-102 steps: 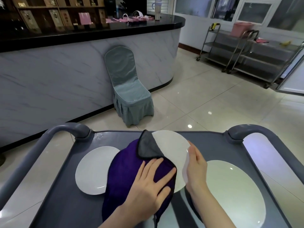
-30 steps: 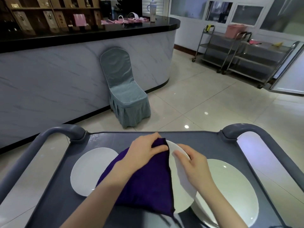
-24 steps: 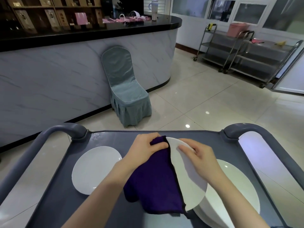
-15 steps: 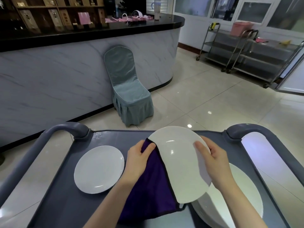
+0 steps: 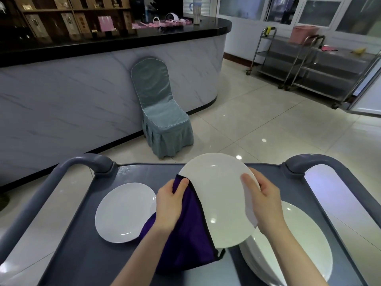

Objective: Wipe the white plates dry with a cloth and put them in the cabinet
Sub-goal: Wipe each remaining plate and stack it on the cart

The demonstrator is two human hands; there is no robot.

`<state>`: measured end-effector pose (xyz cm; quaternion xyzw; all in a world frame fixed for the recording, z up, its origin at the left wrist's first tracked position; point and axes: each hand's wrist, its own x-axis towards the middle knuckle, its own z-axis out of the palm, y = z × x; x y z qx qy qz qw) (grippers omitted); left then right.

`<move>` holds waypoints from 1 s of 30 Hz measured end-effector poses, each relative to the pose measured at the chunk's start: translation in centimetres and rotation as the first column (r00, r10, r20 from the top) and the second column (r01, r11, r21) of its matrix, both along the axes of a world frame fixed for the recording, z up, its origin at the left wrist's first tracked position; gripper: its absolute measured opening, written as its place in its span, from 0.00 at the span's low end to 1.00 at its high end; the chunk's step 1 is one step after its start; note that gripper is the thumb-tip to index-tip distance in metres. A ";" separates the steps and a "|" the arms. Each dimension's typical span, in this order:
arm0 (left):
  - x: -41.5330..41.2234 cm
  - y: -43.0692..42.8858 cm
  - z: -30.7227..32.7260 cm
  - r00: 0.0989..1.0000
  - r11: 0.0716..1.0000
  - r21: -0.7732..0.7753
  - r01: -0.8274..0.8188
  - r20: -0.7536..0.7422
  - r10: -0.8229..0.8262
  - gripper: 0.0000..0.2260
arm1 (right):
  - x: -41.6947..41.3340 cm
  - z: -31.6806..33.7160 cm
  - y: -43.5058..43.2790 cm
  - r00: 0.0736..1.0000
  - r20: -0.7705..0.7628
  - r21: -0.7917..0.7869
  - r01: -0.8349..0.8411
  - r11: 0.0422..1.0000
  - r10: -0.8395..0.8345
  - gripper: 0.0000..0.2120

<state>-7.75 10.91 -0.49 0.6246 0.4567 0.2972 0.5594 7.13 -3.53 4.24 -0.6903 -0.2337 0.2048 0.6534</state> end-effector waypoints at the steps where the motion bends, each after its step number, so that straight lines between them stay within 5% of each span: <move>1: -0.1 0.4 0.2 1.000 1.000 0.012 0.027 -0.008 -0.027 0.19 | 0.2 0.1 0.0 0.999 0.034 -0.022 -0.037 0.999 0.037 0.11; 5: 0.1 2.3 2.3 0.941 0.918 0.208 0.337 -0.121 -0.317 0.10 | 0.5 0.8 0.5 0.919 0.212 -0.192 -0.294 0.936 0.332 0.10; 8: 0.7 2.6 3.0 0.880 0.835 0.283 0.471 -0.220 -0.421 0.14 | 0.2 1.0 1.4 0.849 0.290 -0.290 -0.361 0.887 0.441 0.10; 11: 0.4 2.2 2.4 0.967 0.947 0.198 0.254 -0.064 -0.246 0.12 | 0.9 1.6 1.5 0.925 0.247 -0.177 -0.251 0.952 0.290 0.10; 13: 0.4 1.2 1.3 0.995 1.000 -0.005 0.010 0.099 -0.010 0.13 | 0.2 1.1 2.0 0.993 0.111 0.035 -0.055 0.998 0.051 0.13; 16: 1.2 -0.6 0.1 0.933 0.908 -0.355 -0.220 0.195 0.302 0.14 | -3.0 -0.8 2.9 0.959 -0.116 0.173 0.275 0.946 -0.258 0.13; 18: 1.3 -0.5 -0.3 0.921 0.874 -0.419 -0.245 0.181 0.344 0.15 | -3.9 -1.9 2.9 0.958 -0.061 0.106 0.284 0.953 -0.279 0.10; 21: 0.5 0.7 -0.2 0.949 0.935 -0.271 -0.229 0.150 0.276 0.16 | -1.9 -2.0 2.3 0.991 0.089 0.004 0.104 0.995 -0.104 0.09; 24: -0.2 1.9 0.4 0.998 0.995 0.083 -0.053 0.039 0.050 0.13 | 1.1 -0.1 2.1 0.945 0.280 -0.163 -0.126 0.979 0.168 0.11; 27: 0.3 2.2 1.6 0.967 0.921 0.294 0.255 -0.069 -0.245 0.11 | 2.1 1.3 2.8 0.756 0.386 -0.459 -0.339 0.821 0.529 0.06; 30: 0.4 2.3 2.0 0.917 0.851 0.342 0.398 -0.135 -0.374 0.06 | 1.7 0.6 3.0 0.724 0.383 -0.491 -0.367 0.790 0.575 0.05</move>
